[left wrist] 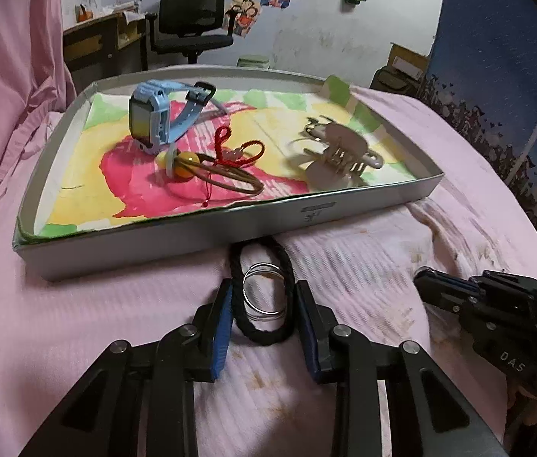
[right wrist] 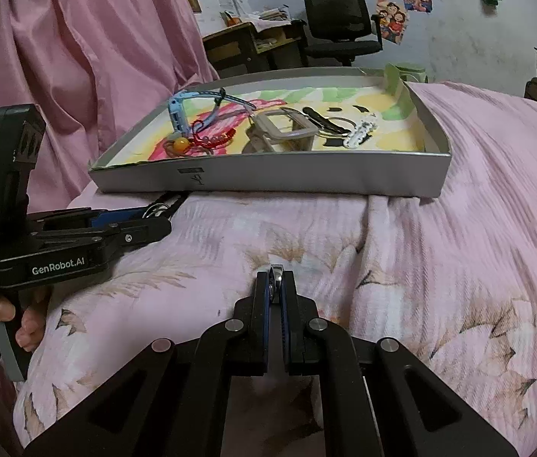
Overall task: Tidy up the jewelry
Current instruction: 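Lift and carry the silver ring and hair tie into the tray with both grippers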
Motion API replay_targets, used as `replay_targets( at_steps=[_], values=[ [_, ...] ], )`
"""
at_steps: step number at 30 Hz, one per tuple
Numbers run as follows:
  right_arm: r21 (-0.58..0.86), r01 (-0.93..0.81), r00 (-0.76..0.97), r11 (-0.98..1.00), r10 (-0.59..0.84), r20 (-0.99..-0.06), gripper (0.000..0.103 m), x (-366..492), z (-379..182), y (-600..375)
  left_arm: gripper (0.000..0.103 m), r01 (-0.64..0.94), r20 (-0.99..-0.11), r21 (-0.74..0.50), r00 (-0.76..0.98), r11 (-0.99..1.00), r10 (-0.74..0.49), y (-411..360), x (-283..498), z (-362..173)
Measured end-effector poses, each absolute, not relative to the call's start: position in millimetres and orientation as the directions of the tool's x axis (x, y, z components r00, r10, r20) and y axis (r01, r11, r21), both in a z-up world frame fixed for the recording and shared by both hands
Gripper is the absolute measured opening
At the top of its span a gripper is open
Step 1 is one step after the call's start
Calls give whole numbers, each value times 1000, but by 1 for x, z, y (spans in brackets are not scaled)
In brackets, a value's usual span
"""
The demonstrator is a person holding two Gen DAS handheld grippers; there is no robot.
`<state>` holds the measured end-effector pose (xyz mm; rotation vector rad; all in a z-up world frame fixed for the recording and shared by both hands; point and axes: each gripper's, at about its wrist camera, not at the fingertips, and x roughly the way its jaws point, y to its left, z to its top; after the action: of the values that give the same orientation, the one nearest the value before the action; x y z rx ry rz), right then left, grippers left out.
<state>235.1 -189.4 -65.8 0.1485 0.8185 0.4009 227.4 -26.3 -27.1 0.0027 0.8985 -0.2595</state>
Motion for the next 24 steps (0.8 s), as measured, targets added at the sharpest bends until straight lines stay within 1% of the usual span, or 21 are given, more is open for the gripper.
replay_targets(
  at_steps=[4,9,12,18,21,24],
  values=[
    [271,-318,632,908,416,-654,5,231,-59,-185,29,231,-751,-98,621,968,-225,-27,220,-22],
    [253,-346,678,904,427,-599,5,224,-46,-183,29,236,-694,-56,689,970,-207,-32,205,-7],
    [225,-362,723,905,425,-545,5,218,-32,-182,29,224,-654,-34,732,974,-191,-32,199,4],
    [162,-375,805,913,407,-431,5,224,-2,-179,29,172,-545,-52,821,984,-172,-25,201,32],
    [141,-373,831,917,398,-389,5,240,14,-173,29,139,-492,-62,858,988,-151,-20,212,45],
    [154,-367,851,917,398,-343,5,263,26,-169,29,105,-458,-71,880,992,-126,-16,226,52]
  ],
)
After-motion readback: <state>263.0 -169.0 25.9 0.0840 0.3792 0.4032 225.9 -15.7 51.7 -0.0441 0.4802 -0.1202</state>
